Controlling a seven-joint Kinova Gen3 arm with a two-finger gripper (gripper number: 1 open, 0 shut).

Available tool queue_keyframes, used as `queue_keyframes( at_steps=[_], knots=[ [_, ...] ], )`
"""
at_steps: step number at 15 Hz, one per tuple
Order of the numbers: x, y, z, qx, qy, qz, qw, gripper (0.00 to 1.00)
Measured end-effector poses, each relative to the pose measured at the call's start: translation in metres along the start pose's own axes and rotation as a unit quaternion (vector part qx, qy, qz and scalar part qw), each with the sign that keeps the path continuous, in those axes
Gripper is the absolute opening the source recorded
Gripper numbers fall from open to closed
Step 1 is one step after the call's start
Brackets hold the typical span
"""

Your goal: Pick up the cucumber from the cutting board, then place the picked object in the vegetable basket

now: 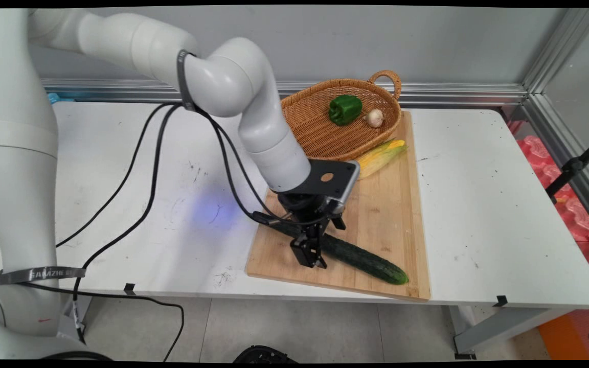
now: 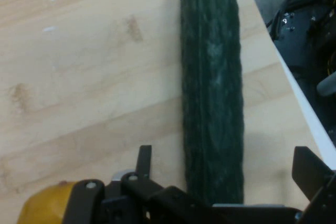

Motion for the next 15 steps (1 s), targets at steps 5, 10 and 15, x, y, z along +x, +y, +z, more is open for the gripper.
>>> queue_keyframes(
  at_steps=[5, 10, 15],
  knots=[
    [0.005, -0.009, 0.003, 0.000, -0.006, -0.006, 1.0000, 0.00],
    [0.008, -0.014, -0.008, -0.004, -0.012, -0.001, 0.9999, 0.00],
    [0.020, -0.018, -0.030, -0.008, -0.011, 0.004, 0.9999, 0.00]
  ],
)
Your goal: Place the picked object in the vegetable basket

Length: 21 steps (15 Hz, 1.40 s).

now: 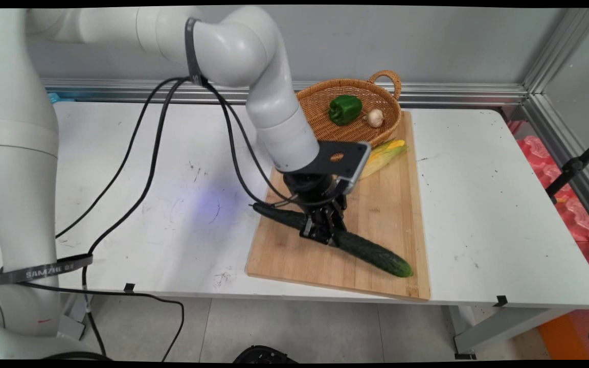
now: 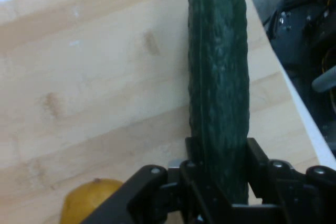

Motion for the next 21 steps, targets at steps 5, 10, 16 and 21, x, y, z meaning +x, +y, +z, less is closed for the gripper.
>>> queue_keyframes(
  at_steps=[5, 10, 16, 21],
  knots=[
    [0.016, -0.008, -0.031, 0.012, 0.002, -0.033, 0.9994, 0.00],
    [0.026, -0.032, -0.078, 0.067, -0.001, -0.122, 0.9903, 0.00],
    [0.025, -0.072, -0.107, 0.125, -0.007, -0.183, 0.9752, 0.00],
    [0.019, -0.108, -0.111, 0.156, -0.016, -0.202, 0.9667, 0.00]
  ],
)
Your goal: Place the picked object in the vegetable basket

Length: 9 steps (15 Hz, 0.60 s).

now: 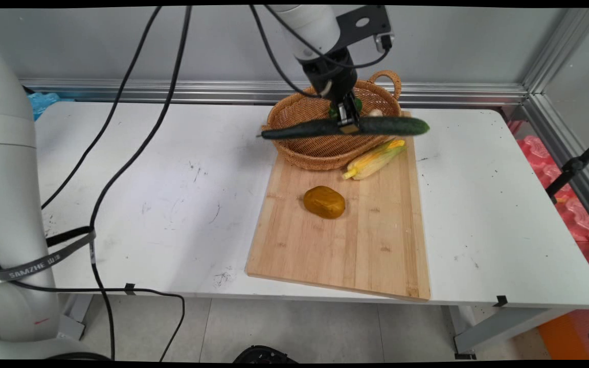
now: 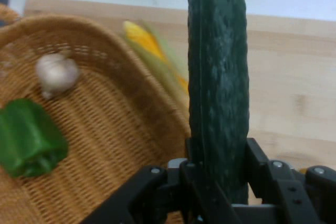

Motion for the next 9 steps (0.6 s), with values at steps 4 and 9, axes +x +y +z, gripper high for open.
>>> queue_keyframes(
  at_steps=[4, 9],
  knots=[
    [0.002, -0.028, 0.017, 0.018, -0.004, -0.008, 0.9998, 0.00],
    [-0.006, -0.059, 0.050, 0.029, -0.010, -0.018, 0.9994, 0.00]
  ],
)
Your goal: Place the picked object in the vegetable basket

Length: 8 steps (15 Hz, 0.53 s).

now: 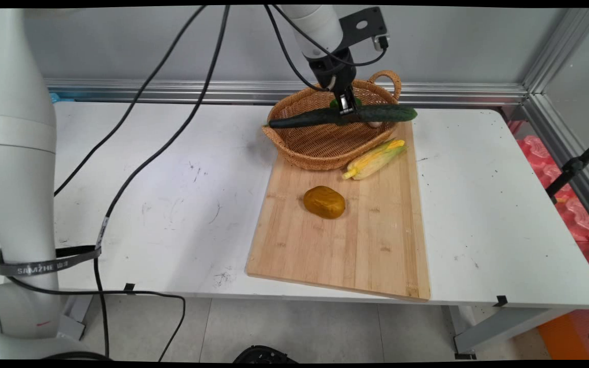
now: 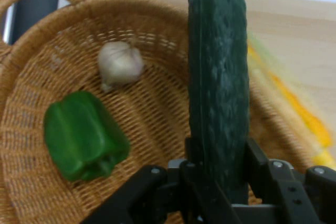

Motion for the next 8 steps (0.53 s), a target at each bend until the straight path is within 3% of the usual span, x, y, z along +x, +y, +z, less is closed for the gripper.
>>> queue_keyframes(
  at_steps=[8],
  knots=[
    [-0.014, -0.034, 0.045, 0.006, -0.008, -0.002, 0.9999, 0.00]
  ],
)
